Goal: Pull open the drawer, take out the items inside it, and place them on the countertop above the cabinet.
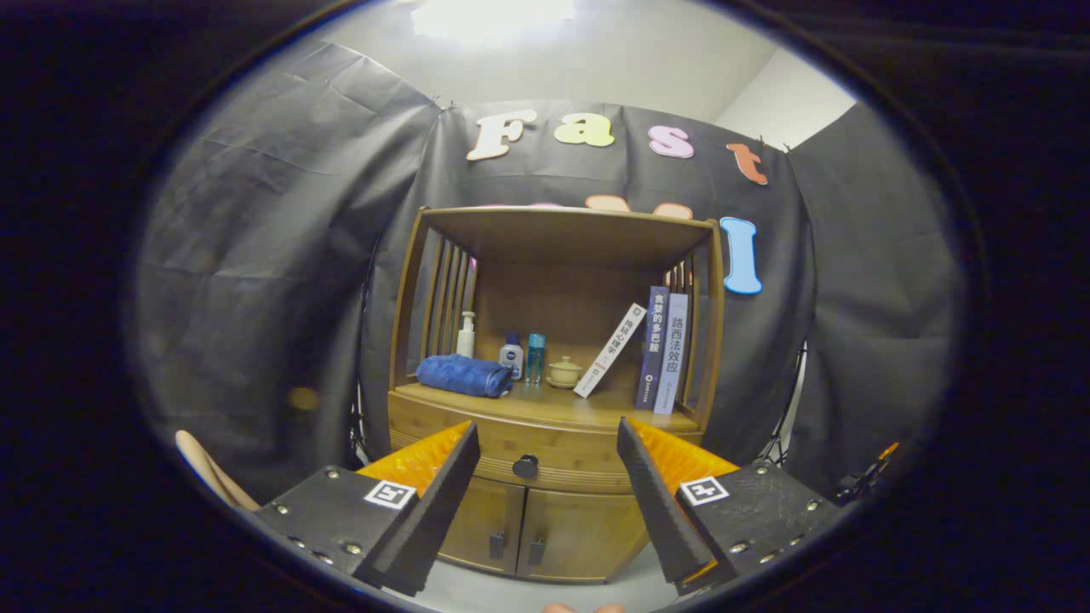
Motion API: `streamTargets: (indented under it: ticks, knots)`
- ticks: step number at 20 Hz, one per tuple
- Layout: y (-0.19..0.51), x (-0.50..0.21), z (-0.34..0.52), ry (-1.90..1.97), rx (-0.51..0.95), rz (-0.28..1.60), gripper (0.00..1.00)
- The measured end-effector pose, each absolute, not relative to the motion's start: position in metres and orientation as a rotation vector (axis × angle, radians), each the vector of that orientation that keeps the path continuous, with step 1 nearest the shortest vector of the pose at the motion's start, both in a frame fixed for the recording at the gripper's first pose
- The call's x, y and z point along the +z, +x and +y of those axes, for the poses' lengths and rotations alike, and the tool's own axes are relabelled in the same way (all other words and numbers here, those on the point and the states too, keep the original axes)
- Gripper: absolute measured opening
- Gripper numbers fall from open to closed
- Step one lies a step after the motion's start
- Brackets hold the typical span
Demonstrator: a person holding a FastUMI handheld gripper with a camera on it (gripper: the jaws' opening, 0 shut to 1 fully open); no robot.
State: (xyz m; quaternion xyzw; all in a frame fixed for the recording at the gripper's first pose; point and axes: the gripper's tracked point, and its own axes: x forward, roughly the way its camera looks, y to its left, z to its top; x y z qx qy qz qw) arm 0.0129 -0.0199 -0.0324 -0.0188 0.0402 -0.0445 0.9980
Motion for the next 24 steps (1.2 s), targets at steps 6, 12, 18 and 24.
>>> streamTargets:
  ticks: [6,12,18,24]
  knots:
    - [0.079,-0.093,0.000,-0.010,-0.093,0.125,0.96]
    - [0.150,-0.174,-0.001,-0.036,-0.107,0.251,0.82]
    - [0.193,-0.226,-0.010,-0.066,-0.137,0.359,0.61]
    - [0.207,-0.236,-0.011,-0.051,-0.161,0.361,0.49]
